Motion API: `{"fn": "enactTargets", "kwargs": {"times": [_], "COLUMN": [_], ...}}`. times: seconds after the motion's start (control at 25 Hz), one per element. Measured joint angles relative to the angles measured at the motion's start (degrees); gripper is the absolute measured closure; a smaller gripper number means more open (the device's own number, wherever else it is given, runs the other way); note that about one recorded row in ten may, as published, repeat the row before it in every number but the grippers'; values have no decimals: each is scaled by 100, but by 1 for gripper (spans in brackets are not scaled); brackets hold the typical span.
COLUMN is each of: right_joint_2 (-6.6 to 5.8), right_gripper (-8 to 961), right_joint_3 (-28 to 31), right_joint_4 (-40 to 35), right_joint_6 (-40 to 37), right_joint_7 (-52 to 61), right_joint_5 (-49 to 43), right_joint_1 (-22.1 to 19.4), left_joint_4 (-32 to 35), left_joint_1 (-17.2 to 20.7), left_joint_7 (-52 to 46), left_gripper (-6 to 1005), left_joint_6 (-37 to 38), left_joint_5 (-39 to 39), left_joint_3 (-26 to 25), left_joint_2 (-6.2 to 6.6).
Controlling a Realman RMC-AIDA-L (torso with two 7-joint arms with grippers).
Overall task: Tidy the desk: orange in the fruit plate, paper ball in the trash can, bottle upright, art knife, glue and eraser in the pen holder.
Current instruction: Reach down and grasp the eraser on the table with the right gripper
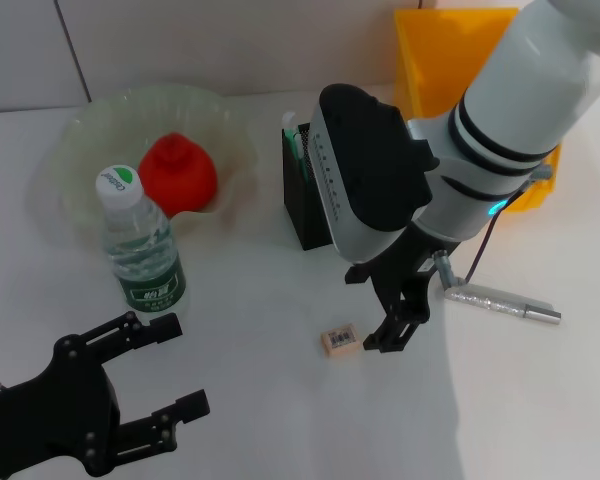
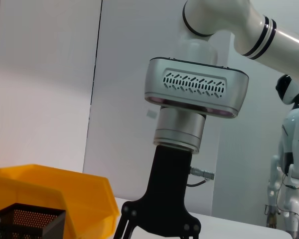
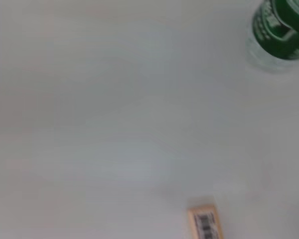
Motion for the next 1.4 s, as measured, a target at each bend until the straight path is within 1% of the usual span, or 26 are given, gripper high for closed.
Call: {"fn": "enactTargets", "kwargs": {"times": [0.2,0.32,0.48,0.6,0.72,0.96,1.12,1.32,1.4], "right_joint_2": [3,5,5,5,5,5,5,10,11], "right_gripper": [184,185,185,185,186,186,187,187,234], "right_joint_3": [-208,-403,-471,-552,-771,-866,-869,-877,-879], "right_joint_4": [282,539,675,823,1072,1207,1367,1393,1425], "right_joint_6": [178,444,592,734,1022,1202,1291,1316,1320], "right_joint_7": [31,36,37,38,40,40,40,40,40], "right_joint_5": [186,192,193,202,325,415,417,424,424], "right_joint_1": [39,66,105,156,210,239,300,303,306], "left_joint_4": [2,29,28,29,14,10,39,50,53], "left_joint_1": [6,0,-10,0,-11,-30,-92,-109,-104], "left_joint_7": [10,-13,-21,-23,-25,-38,-200,-241,-238], "left_gripper": [215,215,215,215,216,216,216,216,216], "left_joint_6": [22,49,66,68,70,82,49,26,28], "left_joint_5": [32,309,469,476,480,543,842,902,901], "left_joint_3": [41,50,36,21,48,69,134,105,88], "left_joint_2": [20,39,61,63,58,48,51,42,36]}}
